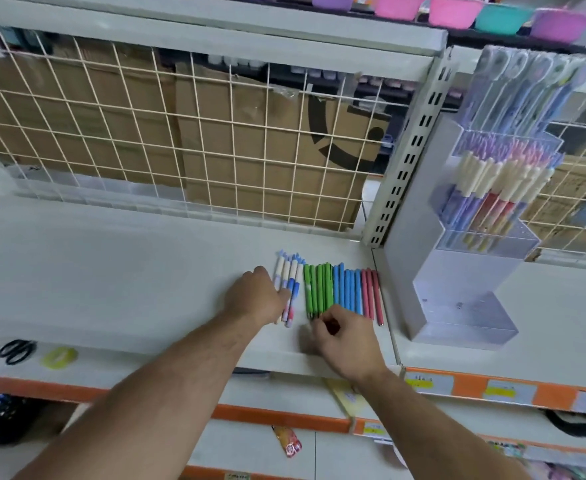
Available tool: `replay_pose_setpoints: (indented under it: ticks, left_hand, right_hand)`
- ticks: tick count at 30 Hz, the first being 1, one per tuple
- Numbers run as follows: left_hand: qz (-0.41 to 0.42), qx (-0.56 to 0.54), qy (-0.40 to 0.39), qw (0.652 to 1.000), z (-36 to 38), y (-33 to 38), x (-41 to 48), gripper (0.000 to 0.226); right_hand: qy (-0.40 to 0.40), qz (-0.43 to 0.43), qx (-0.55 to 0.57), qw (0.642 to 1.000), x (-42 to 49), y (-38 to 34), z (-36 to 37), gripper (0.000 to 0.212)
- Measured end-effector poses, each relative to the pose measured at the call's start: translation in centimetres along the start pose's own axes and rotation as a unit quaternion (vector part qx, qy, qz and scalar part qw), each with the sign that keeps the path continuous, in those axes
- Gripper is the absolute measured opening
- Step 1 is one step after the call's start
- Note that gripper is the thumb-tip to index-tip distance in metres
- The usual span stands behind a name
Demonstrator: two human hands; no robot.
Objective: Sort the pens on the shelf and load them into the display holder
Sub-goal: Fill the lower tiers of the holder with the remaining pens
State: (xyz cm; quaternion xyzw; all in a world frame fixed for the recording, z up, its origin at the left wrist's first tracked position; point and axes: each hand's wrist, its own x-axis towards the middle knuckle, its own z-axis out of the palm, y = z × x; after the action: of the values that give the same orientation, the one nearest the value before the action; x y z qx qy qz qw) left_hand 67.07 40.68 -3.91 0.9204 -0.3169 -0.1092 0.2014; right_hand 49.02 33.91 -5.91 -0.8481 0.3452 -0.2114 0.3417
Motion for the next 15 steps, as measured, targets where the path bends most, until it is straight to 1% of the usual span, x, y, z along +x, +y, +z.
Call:
replay_pose_setpoints:
  ticks: [5,9,10,15]
  left_hand:
    - [-0.011,-0.020,0.007,1.000,0.31,-0.36,-0.04,0.035]
    - [-0.010,-0.046,0.007,0.999,0.26,0.11,-0.34,0.051]
    - [-0.008,-0.043,0.003,0.999,0.28,0.15,-0.34,0.051]
    - [-0.005,-0.015,0.008,1.000,0.63,0.04,0.04,0.041]
  right_hand:
    - [0.020,0.001,0.014,1.000,0.11,0.13,0.25,0.018]
    - [0.029,0.007,0.014,0.999,0.10,0.20,0.36,0.020]
    - [0.030,0.009,0.015,0.999,0.07,0.20,0.35,0.019]
    - [0.034,0.016,0.017,0.999,0.00,0.10,0.34,0.019]
